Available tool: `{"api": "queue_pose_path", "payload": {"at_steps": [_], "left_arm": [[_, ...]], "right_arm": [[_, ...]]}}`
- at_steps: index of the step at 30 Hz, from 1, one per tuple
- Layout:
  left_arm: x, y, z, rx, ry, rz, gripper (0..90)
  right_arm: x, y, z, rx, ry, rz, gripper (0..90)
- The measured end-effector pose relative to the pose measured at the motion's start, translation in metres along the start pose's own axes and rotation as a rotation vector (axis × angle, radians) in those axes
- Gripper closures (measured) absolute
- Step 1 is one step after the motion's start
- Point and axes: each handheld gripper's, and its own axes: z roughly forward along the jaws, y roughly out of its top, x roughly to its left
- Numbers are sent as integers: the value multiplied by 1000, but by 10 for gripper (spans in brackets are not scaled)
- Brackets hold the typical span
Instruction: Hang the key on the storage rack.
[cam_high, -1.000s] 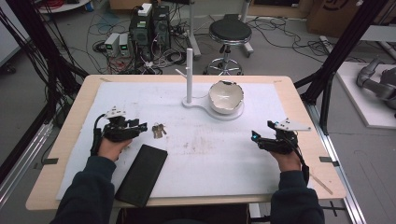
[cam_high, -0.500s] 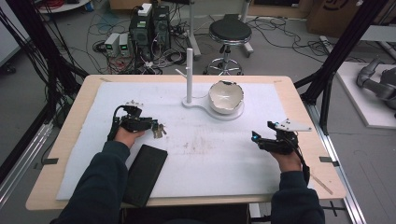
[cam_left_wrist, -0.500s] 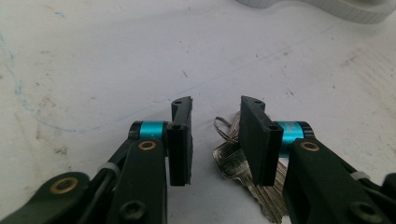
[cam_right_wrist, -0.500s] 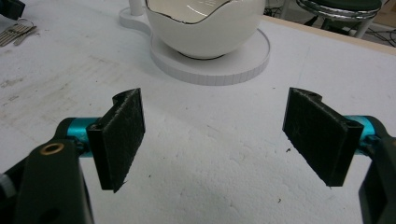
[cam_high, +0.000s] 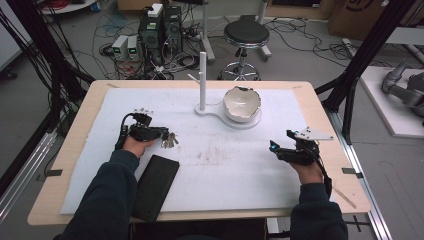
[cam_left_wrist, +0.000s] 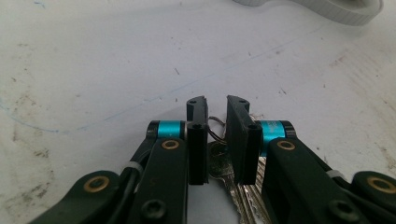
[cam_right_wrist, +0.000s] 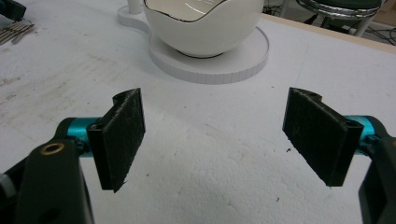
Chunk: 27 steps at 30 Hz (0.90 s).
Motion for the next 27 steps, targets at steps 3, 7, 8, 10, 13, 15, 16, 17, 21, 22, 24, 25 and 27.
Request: {"api": "queue_pose_path", "payload": {"at_steps": [3, 7, 8, 10, 13, 15, 16, 17, 21, 22, 24, 25, 27], "left_arm": [[1, 0, 1, -1, -3, -21, 754], [0, 0, 1, -1, -28, -22, 866], [-1, 0, 0, 0, -32, -13, 870], [-2, 0, -1, -9, -33, -8, 873], [-3, 1, -3, -27, -50, -4, 877], [-5, 2, -5, -42, -57, 8, 879], [-7, 4, -10, -65, -56, 24, 879], [-8, 5, -12, -80, -53, 28, 879], [-12, 9, -21, -137, -56, 47, 879], [-16, 14, -29, -168, -59, 63, 879], [-21, 22, -36, -202, -56, 86, 879], [-21, 22, -36, -202, -56, 86, 879], [-31, 38, -46, -245, -61, 122, 878]], "right_arm": [[0, 0, 0, 1, 3, -1, 213], [0, 0, 1, 4, 0, -8, 213], [0, 0, 0, 4, -1, -8, 214], [0, 0, 0, 2, 0, -3, 214], [0, 0, 0, 4, -2, -1, 214], [0, 0, 0, 4, -3, -1, 214], [0, 0, 0, 4, -3, -1, 214], [0, 0, 0, 5, -2, 0, 214], [0, 0, 0, 2, -7, -1, 213], [0, 0, 0, 2, -8, 0, 214], [0, 0, 0, 1, -7, -2, 214], [0, 0, 0, 1, -7, -2, 214], [0, 0, -1, -1, -6, 3, 214]]}}
